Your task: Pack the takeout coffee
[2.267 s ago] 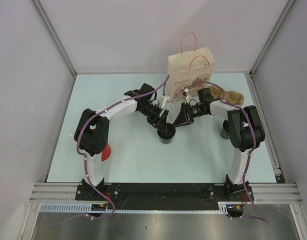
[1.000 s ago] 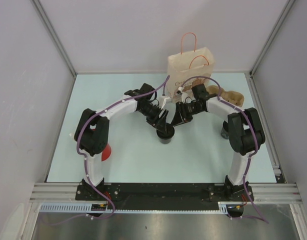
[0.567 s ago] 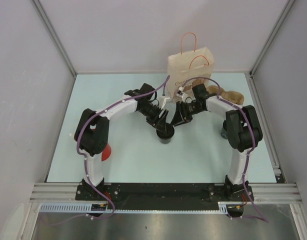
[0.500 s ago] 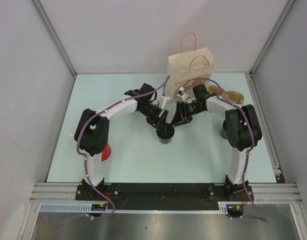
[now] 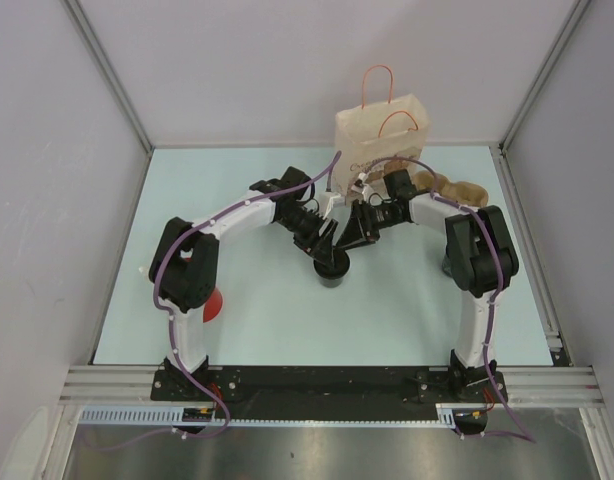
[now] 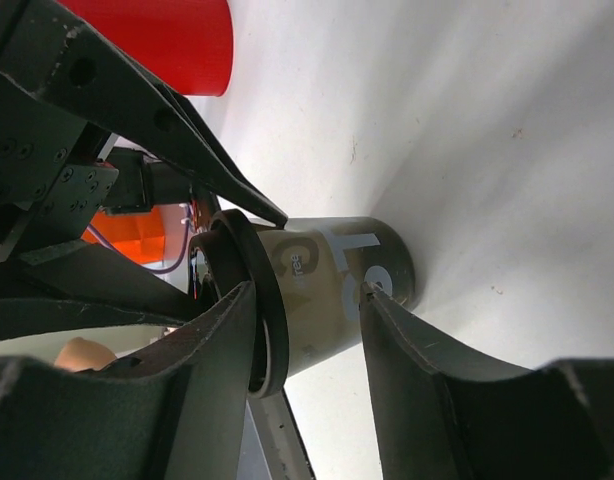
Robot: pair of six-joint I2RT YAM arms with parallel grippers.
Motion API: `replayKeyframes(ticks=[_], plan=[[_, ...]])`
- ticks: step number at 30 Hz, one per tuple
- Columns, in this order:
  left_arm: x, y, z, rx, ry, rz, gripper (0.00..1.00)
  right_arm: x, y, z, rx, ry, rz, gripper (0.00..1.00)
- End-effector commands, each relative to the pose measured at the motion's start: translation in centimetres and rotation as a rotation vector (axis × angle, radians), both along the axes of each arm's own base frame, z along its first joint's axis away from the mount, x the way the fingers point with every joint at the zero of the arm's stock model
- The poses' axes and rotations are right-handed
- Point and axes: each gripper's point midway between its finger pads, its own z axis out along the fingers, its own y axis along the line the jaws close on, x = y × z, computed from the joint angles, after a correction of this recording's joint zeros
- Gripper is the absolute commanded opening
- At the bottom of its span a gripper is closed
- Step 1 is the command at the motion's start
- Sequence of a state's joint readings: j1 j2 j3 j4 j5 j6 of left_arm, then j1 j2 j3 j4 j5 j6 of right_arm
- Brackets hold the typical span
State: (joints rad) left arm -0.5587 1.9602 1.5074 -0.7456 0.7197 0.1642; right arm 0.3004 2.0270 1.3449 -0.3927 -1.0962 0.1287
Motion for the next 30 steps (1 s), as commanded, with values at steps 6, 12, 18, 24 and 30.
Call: replayKeyframes(ticks=[6, 12, 18, 24, 30], plan=[[-0.3, 1.4, -5.0, 0.162, -0.042, -0.042, 0.63, -0.5, 0.3, -3.0, -0.150, -0.074, 0.038, 0.46], [-0.4, 2.0, -5.0, 0.188, -0.046, -0.044, 0.63, -1.5, -2.0, -6.9, -0.404, -0.121, 0.069, 0.47], [-0.6, 2.4, -5.0, 0.206, -0.051, -0.050, 0.63, -2.3, -2.8, -9.1, -0.544, -0.157, 0.106, 0.48], [-0.5, 2.3, -4.8, 0.197, -0.058, -0.047, 0.63, -0.4, -1.7, -5.2, -0.399, -0.184, 0.035, 0.50], [-0.4, 1.9, -4.7, 0.184, -0.050, -0.049, 0.63, 2.1, -1.7, 2.7, -0.106, -0.176, -0.024, 0.56]])
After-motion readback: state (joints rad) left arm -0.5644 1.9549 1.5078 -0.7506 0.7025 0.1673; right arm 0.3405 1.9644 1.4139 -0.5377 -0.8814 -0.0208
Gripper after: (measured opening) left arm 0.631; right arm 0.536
